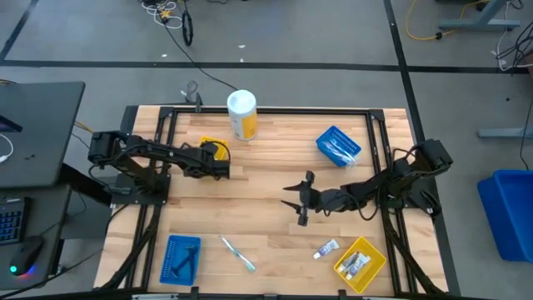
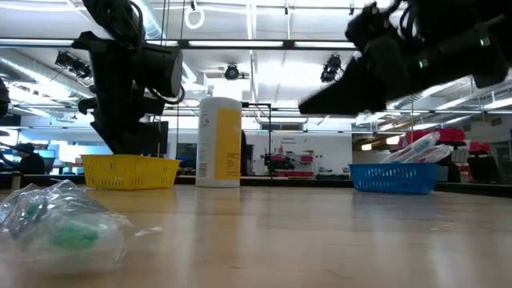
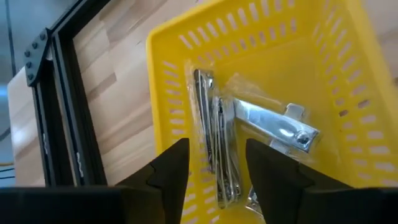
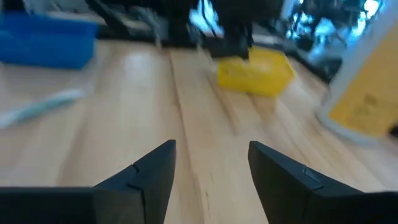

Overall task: Pick & Place Travel size toiletries
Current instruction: Put the green toothbrush into the top blue bin

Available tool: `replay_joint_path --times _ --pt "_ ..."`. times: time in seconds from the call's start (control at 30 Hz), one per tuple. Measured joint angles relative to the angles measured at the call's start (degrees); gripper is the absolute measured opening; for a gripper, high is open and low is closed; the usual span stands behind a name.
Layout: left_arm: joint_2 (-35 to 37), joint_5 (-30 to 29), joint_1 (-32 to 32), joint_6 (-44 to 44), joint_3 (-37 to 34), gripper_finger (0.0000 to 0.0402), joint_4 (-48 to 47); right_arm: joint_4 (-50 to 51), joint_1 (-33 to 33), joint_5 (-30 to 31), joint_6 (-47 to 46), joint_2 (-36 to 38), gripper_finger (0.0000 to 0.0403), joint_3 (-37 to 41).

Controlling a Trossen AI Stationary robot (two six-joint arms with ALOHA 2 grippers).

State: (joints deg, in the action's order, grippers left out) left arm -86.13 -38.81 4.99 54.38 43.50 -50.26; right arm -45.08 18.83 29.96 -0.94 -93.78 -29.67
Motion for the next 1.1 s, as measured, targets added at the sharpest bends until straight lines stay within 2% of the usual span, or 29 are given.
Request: replay_joint_path --times 0.17,0.27,0.4,0.5,0.6,0.7,0.8,0.97,1.1 --pt "0.1 0.2 -0.2 -0.7 3.7 0.0163 -0.4 4.0 -0.9 -5.0 3.9 6.0 0.0223 -3.1" --pt "0.4 0.3 -1.2 -3.2 7.3 0.0152 -0.4 14.0 -1.0 -5.1 4.8 11.2 0.0228 -5.2" --pt "1.2 0.4 -3.3 -7.2 12.6 0.014 0.5 31.7 -0.8 -6.6 1.0 17.5 0.0231 -8.5" --pt "1.1 0.6 -5.5 -11.1 16.3 0.0133 0.7 39.2 -0.8 -12.1 -3.6 20.3 0.0227 -9.7" --pt "1.1 0.9 -7.9 -16.1 18.0 0.0128 5.2 44.1 -0.7 -19.7 -5.7 21.4 0.0217 -9.7" --pt "1.1 1.1 -9.8 -17.8 18.4 0.0127 9.8 49.7 -0.1 -27.8 -7.0 21.1 0.0207 -9.6" --pt "1.1 1.8 -11.2 -17.9 18.4 0.0127 11.8 54.5 1.1 -31.9 -8.8 21.0 0.0198 -9.6" --pt "1.1 2.8 -13.5 -15.9 18.3 0.0127 14.1 55.9 3.5 -32.2 -10.2 20.3 0.0191 -9.6" --pt "1.1 8.4 -15.8 -22.7 18.3 0.0127 17.9 55.0 4.1 -28.2 -10.2 20.1 0.0191 -9.6"
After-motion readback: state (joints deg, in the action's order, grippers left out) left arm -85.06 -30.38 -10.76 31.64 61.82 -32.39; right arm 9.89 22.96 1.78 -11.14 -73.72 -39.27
